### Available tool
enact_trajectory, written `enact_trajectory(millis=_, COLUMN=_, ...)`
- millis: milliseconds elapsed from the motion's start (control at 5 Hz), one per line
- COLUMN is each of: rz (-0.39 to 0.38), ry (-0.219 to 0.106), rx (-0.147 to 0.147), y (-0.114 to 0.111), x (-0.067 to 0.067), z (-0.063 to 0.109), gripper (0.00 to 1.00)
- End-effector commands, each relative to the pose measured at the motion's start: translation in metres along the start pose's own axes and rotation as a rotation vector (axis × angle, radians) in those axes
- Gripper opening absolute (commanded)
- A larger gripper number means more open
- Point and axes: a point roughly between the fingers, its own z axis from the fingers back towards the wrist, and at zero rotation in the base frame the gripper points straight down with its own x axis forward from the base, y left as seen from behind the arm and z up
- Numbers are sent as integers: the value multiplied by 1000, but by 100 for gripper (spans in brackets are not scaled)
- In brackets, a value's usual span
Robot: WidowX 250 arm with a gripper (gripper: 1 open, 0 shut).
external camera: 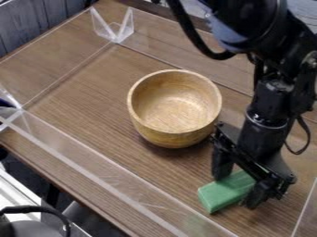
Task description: Put the green block in the brown bowl
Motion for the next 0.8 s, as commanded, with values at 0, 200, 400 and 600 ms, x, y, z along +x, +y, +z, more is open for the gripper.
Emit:
enact_trajectory(millis=0, rz=-11, ry=-63, rx=11, y=-2, x=6, z=16, gripper=100)
enact_trajectory(millis=200, rz=-12, ry=-75, rx=18, y=-3, x=7, z=18, gripper=100)
enact_trajectory(millis=400, rz=-8, ry=-88, rx=25, y=-2, x=8, z=20, gripper=100)
enact_trajectory(millis=600, rz=-6, ry=-102, rx=30, y=-1, x=9, z=22, gripper=100)
